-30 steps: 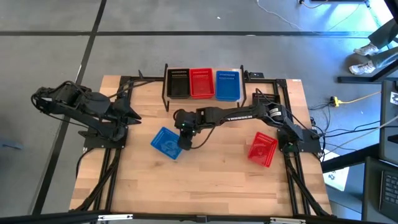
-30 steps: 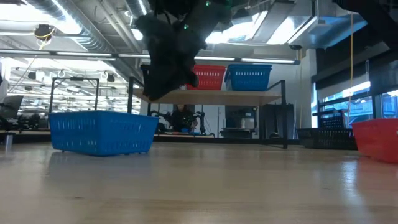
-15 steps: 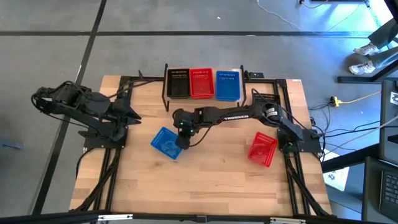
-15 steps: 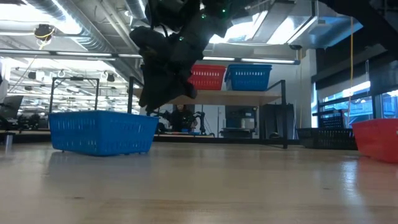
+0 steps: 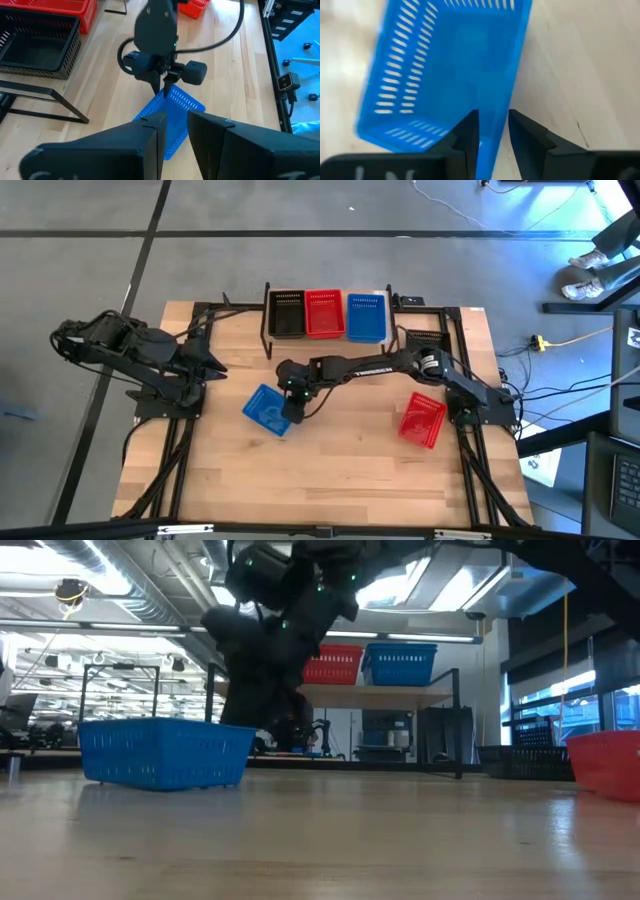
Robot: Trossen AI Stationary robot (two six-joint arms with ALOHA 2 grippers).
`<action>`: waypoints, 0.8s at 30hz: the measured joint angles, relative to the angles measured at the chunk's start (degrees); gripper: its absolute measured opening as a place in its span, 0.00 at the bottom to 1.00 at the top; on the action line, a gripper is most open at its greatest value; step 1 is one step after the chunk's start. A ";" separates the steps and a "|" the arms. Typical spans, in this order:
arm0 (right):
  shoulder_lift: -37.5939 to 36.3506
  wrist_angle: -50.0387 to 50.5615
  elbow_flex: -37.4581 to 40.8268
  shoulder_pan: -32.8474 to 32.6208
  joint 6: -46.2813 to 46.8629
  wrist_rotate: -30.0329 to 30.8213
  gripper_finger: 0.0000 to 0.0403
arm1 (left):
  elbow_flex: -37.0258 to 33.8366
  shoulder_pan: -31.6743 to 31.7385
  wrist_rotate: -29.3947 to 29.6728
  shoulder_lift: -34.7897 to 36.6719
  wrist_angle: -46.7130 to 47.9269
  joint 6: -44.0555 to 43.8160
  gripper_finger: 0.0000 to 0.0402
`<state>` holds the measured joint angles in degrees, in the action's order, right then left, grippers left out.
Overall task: Stack baskets on shelf by color
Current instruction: Stack the blue bin on the blue bin on the shelf
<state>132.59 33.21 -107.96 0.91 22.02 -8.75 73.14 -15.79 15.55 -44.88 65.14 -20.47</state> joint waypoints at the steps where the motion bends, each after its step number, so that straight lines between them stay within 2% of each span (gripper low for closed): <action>1: 0.42 -0.01 0.00 0.00 -0.20 0.02 0.26 | 0.00 0.01 0.00 0.02 0.00 -0.01 0.17; 5: 1.47 -0.40 0.02 -0.02 0.57 0.03 0.23 | 0.00 0.00 0.00 0.01 -0.01 -0.02 0.17; 10: 1.29 -0.85 0.02 0.00 2.48 -0.06 0.03 | 0.00 0.00 0.02 0.02 -0.02 -0.04 0.17; 15: 0.81 1.82 -1.43 -0.32 5.35 -0.70 0.01 | 0.00 0.00 0.00 0.00 0.00 -0.17 0.17; 19: 0.61 8.88 -8.19 -1.84 6.25 0.55 0.01 | 0.00 0.00 0.00 0.02 0.00 -0.17 0.17; 24: 0.55 25.56 -20.75 -5.00 6.18 7.11 0.01 | 0.00 0.00 0.00 0.02 0.00 -0.17 0.17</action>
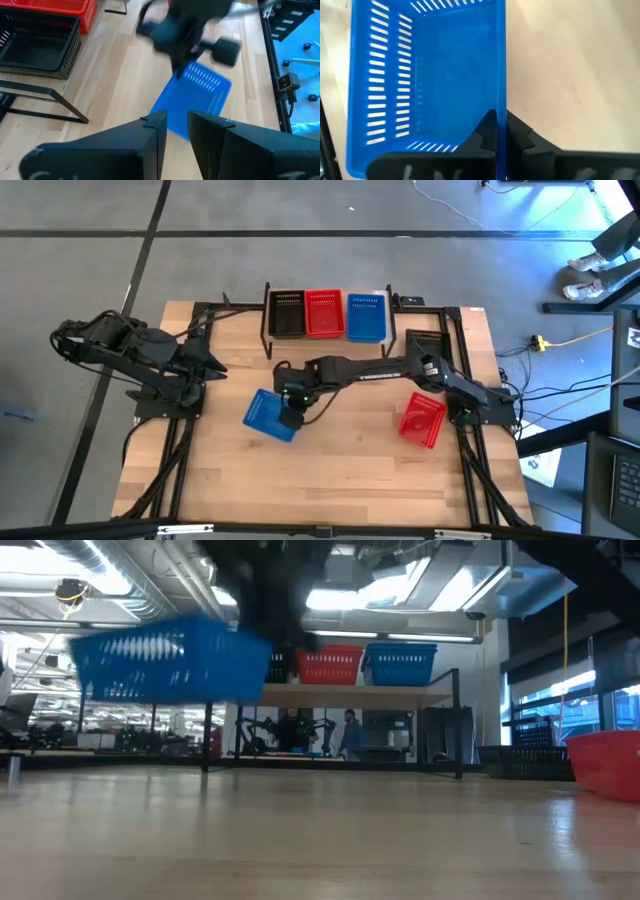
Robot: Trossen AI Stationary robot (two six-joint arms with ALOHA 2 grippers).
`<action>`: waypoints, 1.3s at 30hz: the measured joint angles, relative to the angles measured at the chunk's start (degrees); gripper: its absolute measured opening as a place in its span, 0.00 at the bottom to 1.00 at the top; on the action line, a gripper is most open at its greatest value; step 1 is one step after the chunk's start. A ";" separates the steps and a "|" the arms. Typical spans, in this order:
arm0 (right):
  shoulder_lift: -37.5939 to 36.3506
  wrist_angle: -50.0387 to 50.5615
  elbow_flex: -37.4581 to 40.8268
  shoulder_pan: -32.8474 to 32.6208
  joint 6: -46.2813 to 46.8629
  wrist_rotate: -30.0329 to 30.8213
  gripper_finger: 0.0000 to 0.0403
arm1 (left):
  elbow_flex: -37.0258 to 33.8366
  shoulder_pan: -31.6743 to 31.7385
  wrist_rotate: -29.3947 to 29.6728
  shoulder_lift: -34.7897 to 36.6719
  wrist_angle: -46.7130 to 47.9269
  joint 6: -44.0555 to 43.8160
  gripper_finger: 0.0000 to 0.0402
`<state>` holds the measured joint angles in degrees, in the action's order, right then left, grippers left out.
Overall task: Stack baskets on shelf by color
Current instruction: Stack the blue bin on the blue bin on the shelf
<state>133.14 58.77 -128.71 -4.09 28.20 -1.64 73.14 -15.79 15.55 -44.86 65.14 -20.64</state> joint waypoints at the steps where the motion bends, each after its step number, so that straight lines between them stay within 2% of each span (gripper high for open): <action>1: -0.02 3.04 -2.88 -0.65 -0.02 1.86 0.01 | 0.00 0.00 0.00 -0.01 0.01 0.00 0.17; 3: -0.64 7.82 -6.53 -1.88 0.17 5.31 0.01 | 0.00 0.00 0.00 -0.01 -0.01 0.07 0.17; 7: -7.27 8.90 -1.37 -2.92 5.64 8.76 0.00 | 0.00 0.00 0.00 -0.02 -0.01 0.45 0.17; 11: -11.22 17.24 -0.93 -3.66 12.38 19.04 0.00 | 0.00 0.01 0.02 -0.44 -0.01 3.07 0.17; 17: -19.09 25.82 -0.94 -3.73 21.75 29.72 0.00 | 0.00 0.00 0.02 -1.05 -0.16 4.74 0.17; 21: -24.52 31.11 -0.93 -3.12 31.21 37.28 0.00 | 0.00 0.01 0.04 -1.27 -0.17 4.75 0.17; 25: -29.13 31.18 -0.93 -1.27 36.09 43.30 0.00 | 0.00 0.01 0.04 -1.44 -0.25 4.76 0.17; 33: -34.52 31.18 0.50 5.39 33.24 41.89 0.00 | 0.00 0.00 0.07 -2.01 -0.58 4.72 0.17; 39: -41.87 31.21 12.37 6.37 36.59 41.17 0.00 | 0.00 0.00 0.08 -2.28 -0.95 4.69 0.17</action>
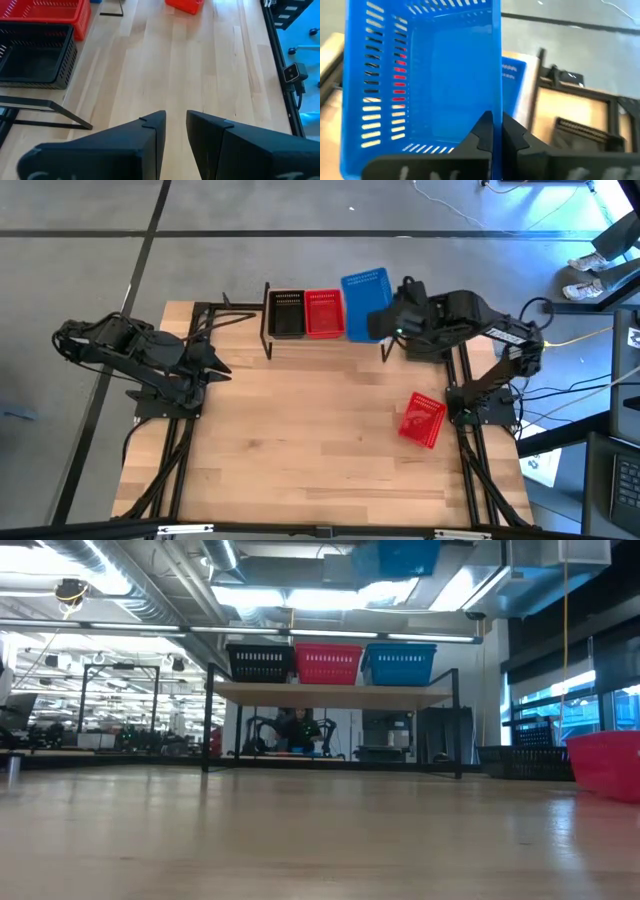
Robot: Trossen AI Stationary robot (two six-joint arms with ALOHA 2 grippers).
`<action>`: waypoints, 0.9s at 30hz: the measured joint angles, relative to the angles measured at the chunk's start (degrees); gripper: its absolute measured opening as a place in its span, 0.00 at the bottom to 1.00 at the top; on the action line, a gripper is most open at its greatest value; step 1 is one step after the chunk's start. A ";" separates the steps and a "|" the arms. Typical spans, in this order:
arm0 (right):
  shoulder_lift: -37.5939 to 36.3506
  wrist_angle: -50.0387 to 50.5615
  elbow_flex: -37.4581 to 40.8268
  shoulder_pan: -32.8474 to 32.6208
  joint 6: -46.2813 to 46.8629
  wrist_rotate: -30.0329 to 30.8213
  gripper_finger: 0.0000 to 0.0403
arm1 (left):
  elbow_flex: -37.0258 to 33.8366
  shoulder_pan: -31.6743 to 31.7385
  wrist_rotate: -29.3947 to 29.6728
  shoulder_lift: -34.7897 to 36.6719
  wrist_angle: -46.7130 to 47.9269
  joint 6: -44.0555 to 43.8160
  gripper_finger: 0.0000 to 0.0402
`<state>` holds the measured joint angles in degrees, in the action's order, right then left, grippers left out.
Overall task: Stack baskets on shelf by color
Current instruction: Stack the blue bin on the blue bin on the shelf
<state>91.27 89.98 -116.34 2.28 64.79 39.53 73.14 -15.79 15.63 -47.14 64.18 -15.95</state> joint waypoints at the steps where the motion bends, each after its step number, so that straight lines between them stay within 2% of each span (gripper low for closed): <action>1: -1.20 0.10 2.45 0.24 1.67 -0.15 0.00 | 0.00 0.00 0.04 -0.08 -0.26 0.01 0.17; 4: -4.73 -2.43 9.56 1.78 5.70 -0.30 0.00 | 0.00 0.00 0.29 -0.17 -0.72 0.03 0.17; 8: -9.15 -11.22 16.97 4.87 3.57 -1.17 0.00 | 0.00 0.01 0.50 -0.10 -0.74 0.00 0.17; 16: -14.27 -23.51 28.03 11.74 -1.80 -9.90 0.00 | 0.00 0.00 0.69 -0.12 -0.81 -0.43 0.17; 22: -15.02 -34.97 33.49 14.77 -6.76 -16.79 0.00 | 0.00 0.02 3.40 -0.12 -0.83 -0.45 0.17; 27: -14.86 -35.09 34.32 15.92 -6.62 -18.14 0.01 | 0.00 0.01 3.44 -0.12 -0.85 -0.54 0.17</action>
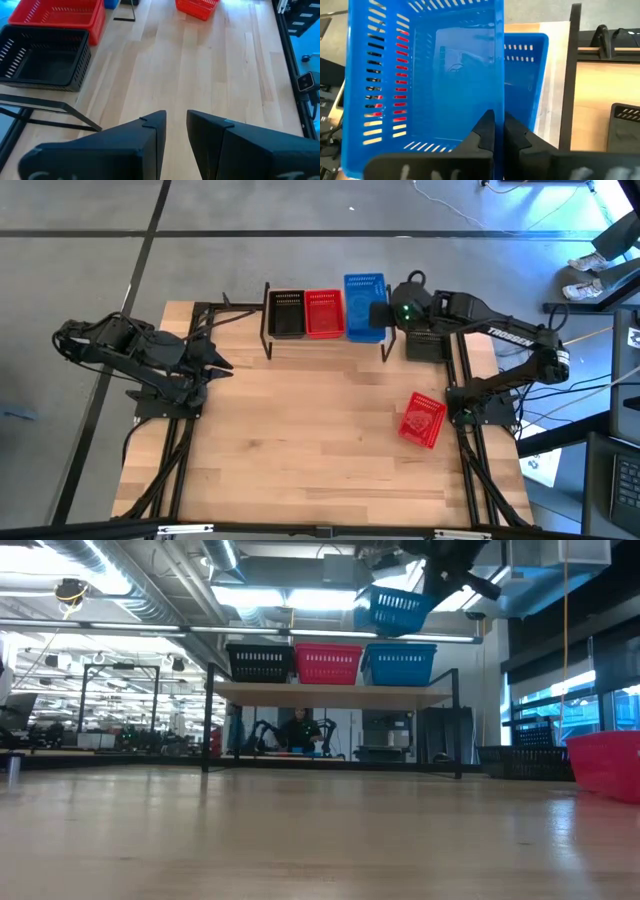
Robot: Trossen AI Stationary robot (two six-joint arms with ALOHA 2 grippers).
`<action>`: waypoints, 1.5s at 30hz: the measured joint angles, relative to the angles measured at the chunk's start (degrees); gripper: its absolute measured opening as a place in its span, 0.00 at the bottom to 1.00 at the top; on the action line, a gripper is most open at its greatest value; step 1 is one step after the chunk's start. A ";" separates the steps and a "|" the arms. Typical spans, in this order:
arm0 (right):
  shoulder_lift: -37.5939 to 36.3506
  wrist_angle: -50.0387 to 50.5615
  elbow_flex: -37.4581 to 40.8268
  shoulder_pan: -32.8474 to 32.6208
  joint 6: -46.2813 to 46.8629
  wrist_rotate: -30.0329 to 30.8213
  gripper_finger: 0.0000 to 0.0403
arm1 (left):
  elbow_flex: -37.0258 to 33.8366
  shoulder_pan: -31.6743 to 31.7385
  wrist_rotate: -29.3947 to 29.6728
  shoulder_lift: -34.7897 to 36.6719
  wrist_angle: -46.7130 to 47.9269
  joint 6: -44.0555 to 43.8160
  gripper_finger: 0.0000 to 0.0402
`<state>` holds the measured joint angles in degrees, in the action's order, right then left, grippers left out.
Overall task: Stack baskets on shelf by color
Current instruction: Stack the blue bin on the blue bin on the shelf
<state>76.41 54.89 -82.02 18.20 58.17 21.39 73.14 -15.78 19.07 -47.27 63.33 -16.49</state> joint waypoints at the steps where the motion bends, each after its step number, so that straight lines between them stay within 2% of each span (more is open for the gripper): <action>1: 0.04 0.09 0.00 0.02 0.00 -0.04 0.01 | 0.00 0.00 0.01 0.00 0.00 -0.02 0.17; 11: 0.32 4.27 0.00 0.37 3.22 -0.53 0.01 | 0.00 0.00 0.02 0.00 0.01 -0.02 0.17; 32: 0.34 4.29 0.00 0.39 5.88 -2.08 0.02 | 0.00 -0.01 0.02 0.00 0.04 0.11 0.17; 45: 0.34 4.31 0.00 0.39 5.73 -1.59 0.14 | 0.00 -0.01 0.00 0.00 0.04 0.13 0.17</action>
<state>76.75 59.19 -82.02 18.59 63.90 19.80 73.14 -15.79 19.07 -47.27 63.37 -16.36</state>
